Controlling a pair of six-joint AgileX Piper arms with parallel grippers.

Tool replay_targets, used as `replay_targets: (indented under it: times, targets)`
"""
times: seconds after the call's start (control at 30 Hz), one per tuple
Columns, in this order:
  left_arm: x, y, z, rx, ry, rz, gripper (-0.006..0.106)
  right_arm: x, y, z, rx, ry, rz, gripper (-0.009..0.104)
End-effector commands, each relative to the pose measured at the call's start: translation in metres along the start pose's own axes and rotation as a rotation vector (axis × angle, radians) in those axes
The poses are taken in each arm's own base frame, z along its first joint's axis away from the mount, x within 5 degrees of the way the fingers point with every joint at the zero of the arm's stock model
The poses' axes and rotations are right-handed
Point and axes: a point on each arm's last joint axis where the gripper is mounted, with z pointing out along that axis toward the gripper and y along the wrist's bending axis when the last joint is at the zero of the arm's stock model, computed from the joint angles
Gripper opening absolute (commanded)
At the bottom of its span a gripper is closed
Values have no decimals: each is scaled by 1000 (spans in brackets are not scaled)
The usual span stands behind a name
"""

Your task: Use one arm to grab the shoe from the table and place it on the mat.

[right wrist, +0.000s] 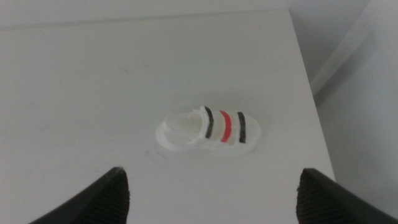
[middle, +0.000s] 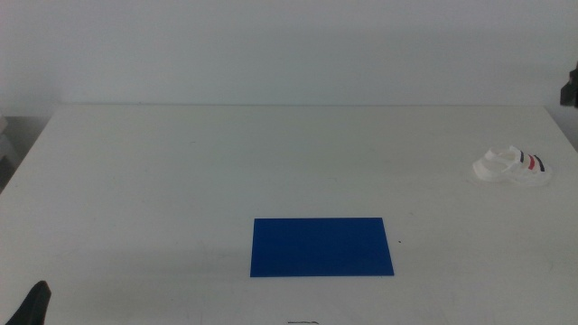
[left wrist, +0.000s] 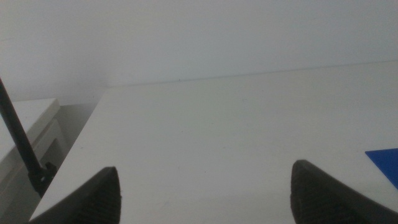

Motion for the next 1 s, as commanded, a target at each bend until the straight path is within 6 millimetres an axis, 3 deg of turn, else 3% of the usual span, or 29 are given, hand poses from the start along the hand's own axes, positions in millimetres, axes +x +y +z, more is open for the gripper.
replay_targets:
  times: [0.0, 0.17, 0.3, 0.63, 0.8, 0.97]
  targets:
    - [-10, 0, -2, -1, -105, -23, 94, -15, -2, -12, 25, -100, -64, 91]
    - [-10, 0, -2, -1, -105, -23, 94, -16, 0, -13, -1, -92, 92, 91]
    - [-10, 0, -2, -1, -105, -23, 94, -24, 0, -1, 6, -19, 127, 91]
    - [-10, 0, -2, -1, -105, -23, 94, -59, 2, 59, 54, 219, 290, 91]
    - [-10, 0, -2, -1, -105, -23, 94, -81, 3, 85, 84, 202, 538, 91]
    - [-10, 0, -2, -1, -105, -23, 94, -79, -2, 120, 212, 230, 810, 91]
